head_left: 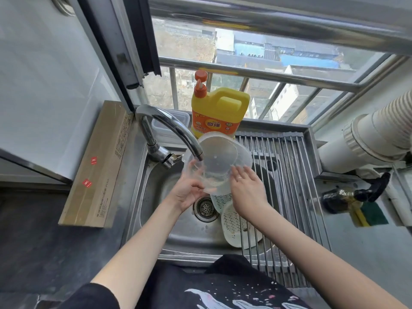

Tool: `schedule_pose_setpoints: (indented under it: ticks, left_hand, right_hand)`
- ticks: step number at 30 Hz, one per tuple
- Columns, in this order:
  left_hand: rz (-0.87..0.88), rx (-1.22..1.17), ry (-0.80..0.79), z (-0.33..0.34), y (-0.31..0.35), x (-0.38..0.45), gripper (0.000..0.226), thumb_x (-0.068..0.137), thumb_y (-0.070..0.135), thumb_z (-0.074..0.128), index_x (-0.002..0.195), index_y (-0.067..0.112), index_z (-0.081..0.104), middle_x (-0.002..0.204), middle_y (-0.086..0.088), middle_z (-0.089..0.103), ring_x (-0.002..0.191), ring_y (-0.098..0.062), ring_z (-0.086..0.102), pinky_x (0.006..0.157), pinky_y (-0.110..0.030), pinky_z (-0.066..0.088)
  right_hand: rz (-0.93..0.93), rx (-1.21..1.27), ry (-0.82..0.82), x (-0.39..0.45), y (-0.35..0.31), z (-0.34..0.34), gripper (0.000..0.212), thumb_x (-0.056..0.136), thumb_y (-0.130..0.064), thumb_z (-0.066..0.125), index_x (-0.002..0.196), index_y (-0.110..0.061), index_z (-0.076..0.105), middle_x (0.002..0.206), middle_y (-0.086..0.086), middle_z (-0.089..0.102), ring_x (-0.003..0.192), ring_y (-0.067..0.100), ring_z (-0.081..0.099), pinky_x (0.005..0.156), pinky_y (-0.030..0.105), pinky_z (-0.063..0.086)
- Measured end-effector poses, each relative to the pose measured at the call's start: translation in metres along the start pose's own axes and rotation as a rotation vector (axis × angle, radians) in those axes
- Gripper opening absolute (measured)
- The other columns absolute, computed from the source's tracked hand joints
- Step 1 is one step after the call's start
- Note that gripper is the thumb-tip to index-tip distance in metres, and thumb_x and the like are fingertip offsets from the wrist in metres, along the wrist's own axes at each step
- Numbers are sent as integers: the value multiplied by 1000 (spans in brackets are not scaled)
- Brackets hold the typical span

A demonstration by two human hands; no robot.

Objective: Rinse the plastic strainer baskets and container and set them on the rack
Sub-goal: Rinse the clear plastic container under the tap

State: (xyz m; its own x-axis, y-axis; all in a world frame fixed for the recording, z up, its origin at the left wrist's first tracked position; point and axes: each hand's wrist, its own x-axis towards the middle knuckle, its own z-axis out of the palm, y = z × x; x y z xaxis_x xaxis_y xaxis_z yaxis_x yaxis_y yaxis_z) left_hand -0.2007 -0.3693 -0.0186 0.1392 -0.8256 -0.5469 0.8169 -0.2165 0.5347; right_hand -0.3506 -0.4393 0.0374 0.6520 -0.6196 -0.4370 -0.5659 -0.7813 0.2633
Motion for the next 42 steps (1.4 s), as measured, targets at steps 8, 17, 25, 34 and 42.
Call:
schedule_pose_setpoints:
  ticks: [8, 17, 25, 34, 42]
  left_hand:
    - [72, 143, 90, 10, -11, -3, 84, 68, -38, 28, 129, 18, 33, 117, -7, 52, 87, -23, 59, 45, -24, 49]
    - [105, 261, 116, 3, -12, -6, 77, 68, -37, 25, 118, 21, 34, 115, -3, 54, 90, -21, 59, 50, -25, 45]
    - [122, 356, 175, 1, -9, -6, 79, 67, -35, 28, 123, 21, 33, 104, -1, 56, 85, -16, 54, 58, -28, 36]
    - [102, 257, 181, 8, -11, -2, 77, 69, -36, 27, 113, 26, 36, 110, -2, 55, 88, -22, 57, 50, -25, 43]
    - [76, 203, 237, 16, -17, -1, 74, 71, -34, 27, 112, 26, 38, 114, -7, 53, 87, -22, 55, 54, -28, 41]
  right_hand:
    - [70, 454, -184, 9, -56, 15, 83, 87, -21, 49, 151, -1, -1, 158, 23, 4, 147, 34, 0, 119, 42, -3]
    - [-79, 396, -138, 15, -40, 31, 87, 85, -22, 53, 153, -9, -1, 160, 13, 6, 148, 26, 3, 120, 41, 0]
    - [27, 255, -92, 19, -32, 36, 80, 90, -25, 49, 152, -8, 1, 160, 12, 0, 147, 29, -6, 116, 43, -11]
    - [3, 306, -58, 26, -43, 42, 82, 83, -26, 55, 151, -9, 11, 157, 22, 10, 146, 35, 5, 119, 47, 0]
    - [152, 163, -21, 21, -38, 42, 77, 92, -24, 46, 150, 2, 3, 156, 26, 3, 145, 41, -6, 112, 50, -15]
